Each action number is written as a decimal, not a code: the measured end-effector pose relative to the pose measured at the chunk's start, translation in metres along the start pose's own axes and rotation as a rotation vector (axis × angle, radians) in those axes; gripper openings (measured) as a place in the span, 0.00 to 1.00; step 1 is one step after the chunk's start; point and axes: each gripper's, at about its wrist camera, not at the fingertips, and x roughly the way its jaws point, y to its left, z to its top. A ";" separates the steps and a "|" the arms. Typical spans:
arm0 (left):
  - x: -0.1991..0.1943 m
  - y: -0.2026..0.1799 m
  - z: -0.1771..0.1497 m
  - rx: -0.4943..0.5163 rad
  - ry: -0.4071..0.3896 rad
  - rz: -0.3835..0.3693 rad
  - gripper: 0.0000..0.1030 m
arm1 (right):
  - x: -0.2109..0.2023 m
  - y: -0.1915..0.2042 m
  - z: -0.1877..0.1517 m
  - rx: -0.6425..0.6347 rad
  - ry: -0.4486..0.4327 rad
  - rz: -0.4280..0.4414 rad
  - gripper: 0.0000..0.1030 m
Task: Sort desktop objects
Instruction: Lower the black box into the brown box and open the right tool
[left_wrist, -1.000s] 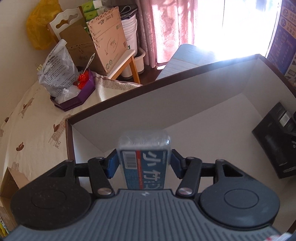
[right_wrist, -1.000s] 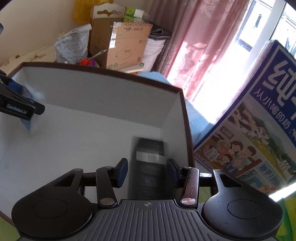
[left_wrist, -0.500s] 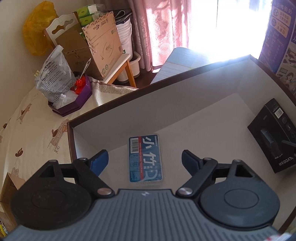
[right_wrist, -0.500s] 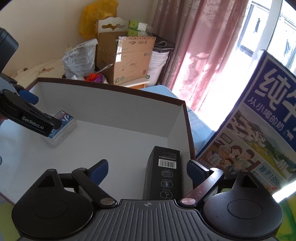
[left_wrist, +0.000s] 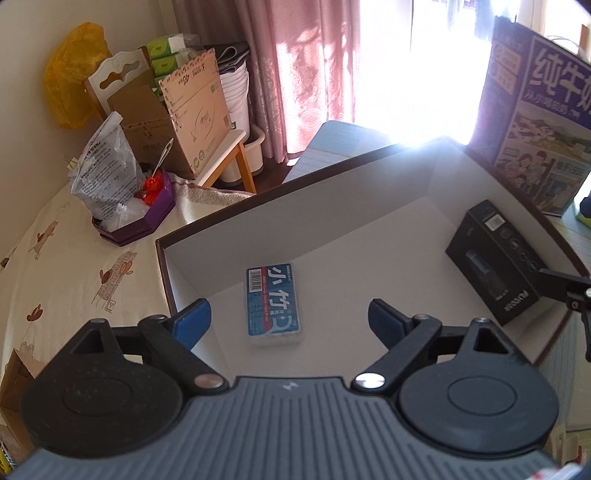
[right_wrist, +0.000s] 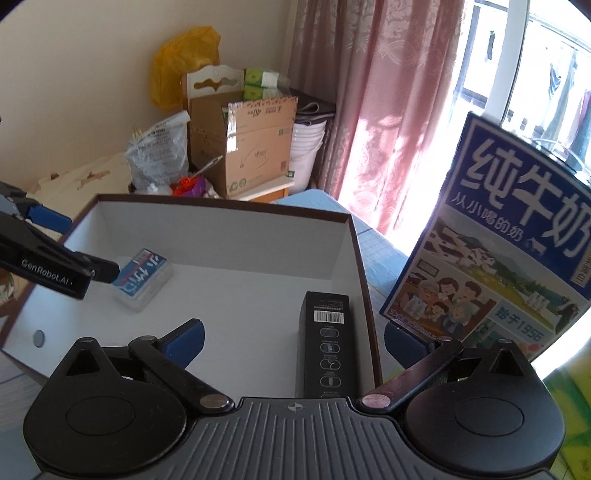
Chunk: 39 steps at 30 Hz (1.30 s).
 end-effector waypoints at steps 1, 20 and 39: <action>-0.006 0.000 -0.002 0.001 -0.004 -0.001 0.88 | -0.004 0.001 0.000 0.003 -0.005 0.001 0.98; -0.103 -0.003 -0.041 0.002 -0.086 -0.034 0.93 | -0.091 0.031 -0.014 0.044 -0.096 0.039 0.98; -0.202 -0.013 -0.102 0.000 -0.195 -0.101 0.93 | -0.201 0.067 -0.060 0.116 -0.173 0.043 0.98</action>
